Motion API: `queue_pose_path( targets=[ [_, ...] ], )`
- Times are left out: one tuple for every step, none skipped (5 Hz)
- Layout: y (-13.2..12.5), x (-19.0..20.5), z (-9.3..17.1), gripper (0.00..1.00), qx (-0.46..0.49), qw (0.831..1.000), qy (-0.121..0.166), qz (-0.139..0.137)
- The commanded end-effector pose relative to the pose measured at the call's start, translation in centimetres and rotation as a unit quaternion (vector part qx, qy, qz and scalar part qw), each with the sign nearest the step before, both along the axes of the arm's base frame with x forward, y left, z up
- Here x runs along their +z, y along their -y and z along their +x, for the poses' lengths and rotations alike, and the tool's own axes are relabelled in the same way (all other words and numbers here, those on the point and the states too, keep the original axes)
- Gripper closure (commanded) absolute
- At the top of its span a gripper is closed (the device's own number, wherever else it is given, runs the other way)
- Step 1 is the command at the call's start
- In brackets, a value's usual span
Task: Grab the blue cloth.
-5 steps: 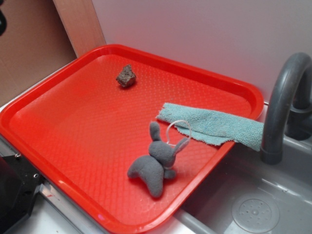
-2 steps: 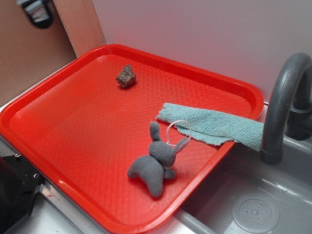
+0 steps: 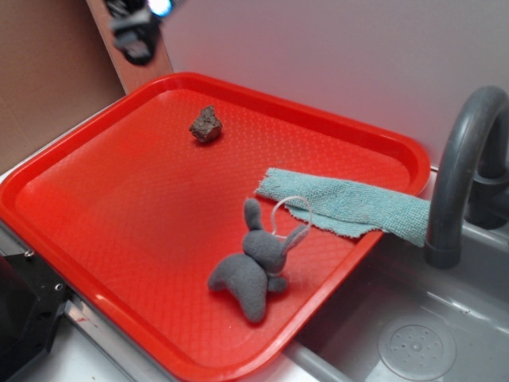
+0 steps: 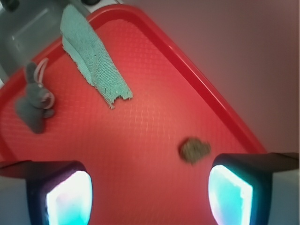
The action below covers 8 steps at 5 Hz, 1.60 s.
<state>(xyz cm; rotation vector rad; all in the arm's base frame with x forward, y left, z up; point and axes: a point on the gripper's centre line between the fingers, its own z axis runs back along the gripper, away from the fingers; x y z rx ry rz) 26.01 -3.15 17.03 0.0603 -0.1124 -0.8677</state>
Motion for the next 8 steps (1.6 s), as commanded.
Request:
queue_pose_path(
  targets=[
    [7.0,-6.4,-0.6,0.00,-0.105,0.994,-0.030,0.014],
    [9.3,-10.1,0.4,0.00,-0.085,0.994,-0.066,0.017],
    [9.2,-12.5,1.8,0.00,-0.045,0.996,-0.065,0.042],
    [9.9,-13.3,3.3,0.00,-0.034,0.996,-0.068,0.046],
    [10.2,-13.1,3.9,0.00,-0.029,0.996,-0.062,0.054],
    [10.5,-14.0,3.5,1.00,-0.024,0.996,-0.060,0.066],
    [10.4,-13.9,2.7,1.00,-0.027,0.995,-0.056,0.080],
    [9.7,-12.0,1.9,1.00,0.022,0.993,-0.056,0.097]
  ],
)
